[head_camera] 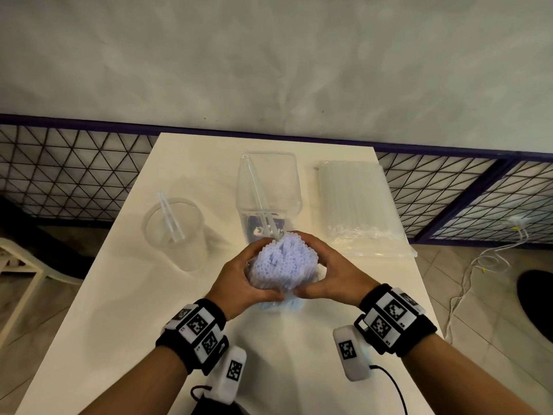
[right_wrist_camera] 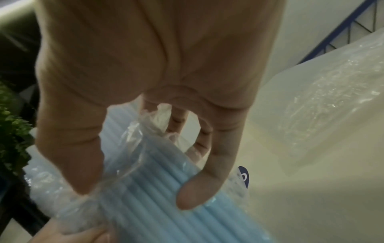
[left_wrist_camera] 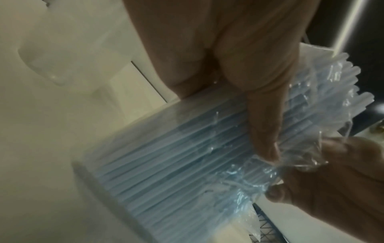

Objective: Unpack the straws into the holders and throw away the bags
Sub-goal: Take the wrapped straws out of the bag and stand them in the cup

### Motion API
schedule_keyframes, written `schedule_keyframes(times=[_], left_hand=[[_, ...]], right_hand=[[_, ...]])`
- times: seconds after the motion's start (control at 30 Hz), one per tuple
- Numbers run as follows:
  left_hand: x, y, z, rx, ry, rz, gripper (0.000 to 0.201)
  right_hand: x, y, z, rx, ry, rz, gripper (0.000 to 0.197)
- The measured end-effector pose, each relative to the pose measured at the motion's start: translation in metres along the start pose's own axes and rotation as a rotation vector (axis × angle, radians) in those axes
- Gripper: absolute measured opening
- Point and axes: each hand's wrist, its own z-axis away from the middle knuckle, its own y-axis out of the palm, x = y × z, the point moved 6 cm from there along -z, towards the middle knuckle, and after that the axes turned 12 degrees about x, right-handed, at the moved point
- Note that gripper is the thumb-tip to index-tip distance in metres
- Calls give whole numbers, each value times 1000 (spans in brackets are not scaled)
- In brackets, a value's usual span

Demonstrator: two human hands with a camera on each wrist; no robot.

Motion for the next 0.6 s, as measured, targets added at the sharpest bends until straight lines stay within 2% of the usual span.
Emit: schedule_keyframes(times=[0.2, 0.33, 0.4, 0.47, 0.53, 0.6], left_hand=[[9, -1, -4, 7, -24, -15, 91], [8, -2, -7, 61, -42, -44, 93], [2, -5, -4, 64, -12, -93, 96], [-9, -13, 4, 1, 54, -216, 96], [-21, -21, 15, -60, 119, -313, 87], [-30, -24, 23, -44, 173, -288, 63]], right_hand=[[-7, 7, -6, -15, 15, 19, 95], [-10, 3, -9, -26, 32, 22, 93], [-11, 1, -9, -32, 38, 30, 92], [-12, 0, -9, -33, 45, 46, 90], [-12, -2, -9, -34, 55, 62, 89], [-13, -3, -9, -31, 65, 70, 88]])
